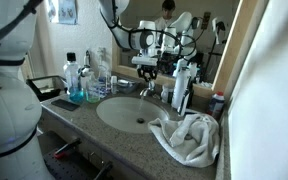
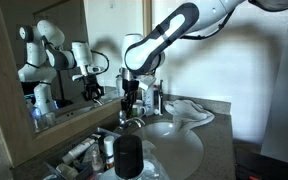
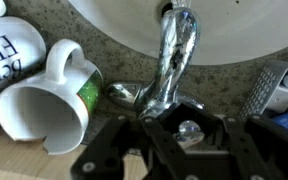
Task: Push the faucet handle backwards then forwards
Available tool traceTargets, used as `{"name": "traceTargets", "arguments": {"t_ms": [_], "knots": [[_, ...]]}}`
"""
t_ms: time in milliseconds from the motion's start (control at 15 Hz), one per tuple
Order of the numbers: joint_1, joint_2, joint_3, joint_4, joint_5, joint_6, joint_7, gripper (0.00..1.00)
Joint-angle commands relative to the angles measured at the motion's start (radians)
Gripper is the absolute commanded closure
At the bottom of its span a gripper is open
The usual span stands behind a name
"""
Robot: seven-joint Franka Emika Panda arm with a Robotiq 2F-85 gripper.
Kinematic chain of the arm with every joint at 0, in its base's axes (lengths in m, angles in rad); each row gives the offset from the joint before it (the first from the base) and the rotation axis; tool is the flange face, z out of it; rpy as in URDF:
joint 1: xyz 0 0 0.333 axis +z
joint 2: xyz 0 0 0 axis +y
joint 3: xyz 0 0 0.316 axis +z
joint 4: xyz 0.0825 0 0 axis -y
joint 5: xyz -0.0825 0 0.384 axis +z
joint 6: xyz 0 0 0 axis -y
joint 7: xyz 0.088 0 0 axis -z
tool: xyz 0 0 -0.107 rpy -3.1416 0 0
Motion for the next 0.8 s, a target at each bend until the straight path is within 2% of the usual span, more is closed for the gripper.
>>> {"name": "traceTargets", "arguments": {"t_ms": [0,133,200,267,400,733], "knots": [[0.008,-0.105,0.016,-0.031,0.006,-0.067,-0.015,0.91],[0.008,-0.107,0.017,-0.031,0.008,-0.068,-0.018,0.91],[0.008,-0.108,0.017,-0.031,0.008,-0.069,-0.018,0.73],[0.009,-0.111,0.017,-0.033,0.007,-0.067,-0.016,0.63],[0.011,-0.123,0.019,-0.032,0.010,-0.082,-0.019,0.51],[0.029,-0.196,0.031,-0.018,0.013,-0.144,-0.020,0.12]]}}
